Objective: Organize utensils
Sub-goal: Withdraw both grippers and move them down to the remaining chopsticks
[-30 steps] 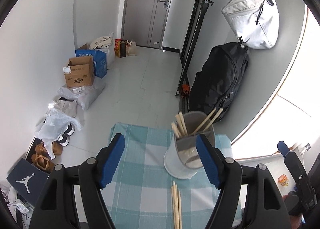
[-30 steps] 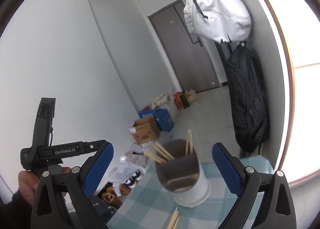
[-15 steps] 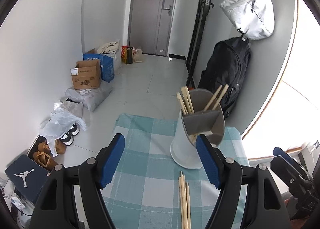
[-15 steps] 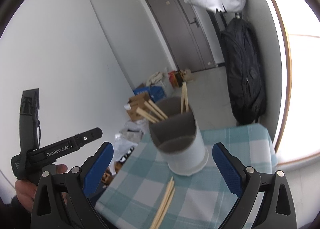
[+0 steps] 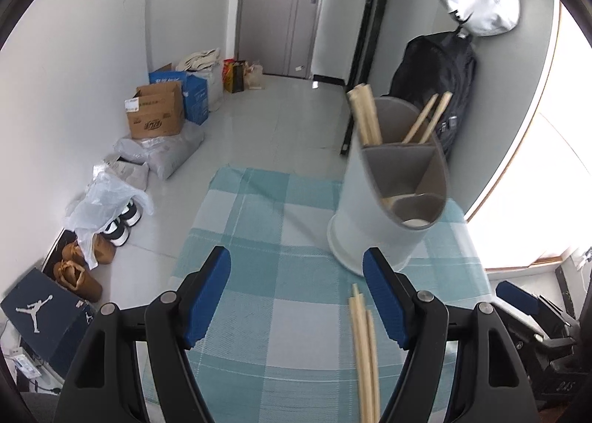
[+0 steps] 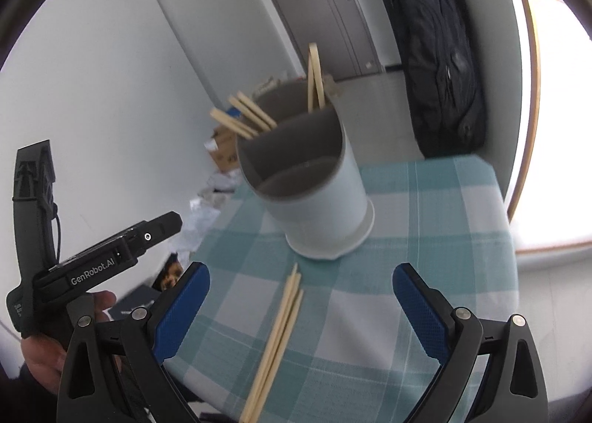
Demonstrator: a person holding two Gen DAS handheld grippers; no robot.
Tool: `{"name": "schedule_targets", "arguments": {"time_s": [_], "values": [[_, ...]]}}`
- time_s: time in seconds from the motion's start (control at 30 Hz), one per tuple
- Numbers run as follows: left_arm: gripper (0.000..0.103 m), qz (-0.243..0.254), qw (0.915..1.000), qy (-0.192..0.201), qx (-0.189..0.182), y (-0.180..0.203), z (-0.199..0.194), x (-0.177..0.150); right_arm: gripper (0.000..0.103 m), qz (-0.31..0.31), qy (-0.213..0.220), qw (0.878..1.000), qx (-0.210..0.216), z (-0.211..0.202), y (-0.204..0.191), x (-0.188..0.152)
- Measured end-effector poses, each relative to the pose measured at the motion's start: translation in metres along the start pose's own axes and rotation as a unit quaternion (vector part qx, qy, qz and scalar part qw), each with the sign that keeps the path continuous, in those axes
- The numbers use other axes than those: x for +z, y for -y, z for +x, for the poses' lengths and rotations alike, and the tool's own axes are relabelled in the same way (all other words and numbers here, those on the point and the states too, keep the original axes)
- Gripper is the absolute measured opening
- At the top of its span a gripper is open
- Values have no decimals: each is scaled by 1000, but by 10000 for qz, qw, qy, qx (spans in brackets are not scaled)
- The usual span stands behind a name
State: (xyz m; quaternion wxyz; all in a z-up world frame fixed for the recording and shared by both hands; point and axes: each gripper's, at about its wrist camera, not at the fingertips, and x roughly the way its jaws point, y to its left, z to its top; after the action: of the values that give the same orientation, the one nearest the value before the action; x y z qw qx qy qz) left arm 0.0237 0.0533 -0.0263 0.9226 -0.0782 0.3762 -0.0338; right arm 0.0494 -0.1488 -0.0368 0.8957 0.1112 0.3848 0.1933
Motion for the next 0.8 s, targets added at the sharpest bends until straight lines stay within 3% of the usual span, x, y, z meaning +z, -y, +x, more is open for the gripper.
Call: {"name": "schedule_targets", "arguments": {"time_s": [0.17,0.23,0.4,0.6,0.8], "values": [[70,-206,9996,-191,34,-11,8,2,100,-51,-603,9981,-123,26,-3,-4],[70,-258,9993,-252,82,-15,10,2,95,11,-849,9963,-128,36,-2,-5],[70,-578,9968,-554,-49,-27,16,2,65,-78,-1573,9873,-205,65,-5,-6],[70,-735,9955,-593,-66,-37,15,4,34,-502,-2260,9718,-455,97,-16,-7],[70,-835,9944,-649,-61,-43,15,3,24,-833,-2450,9620,-875,110,-27,-9]]}}
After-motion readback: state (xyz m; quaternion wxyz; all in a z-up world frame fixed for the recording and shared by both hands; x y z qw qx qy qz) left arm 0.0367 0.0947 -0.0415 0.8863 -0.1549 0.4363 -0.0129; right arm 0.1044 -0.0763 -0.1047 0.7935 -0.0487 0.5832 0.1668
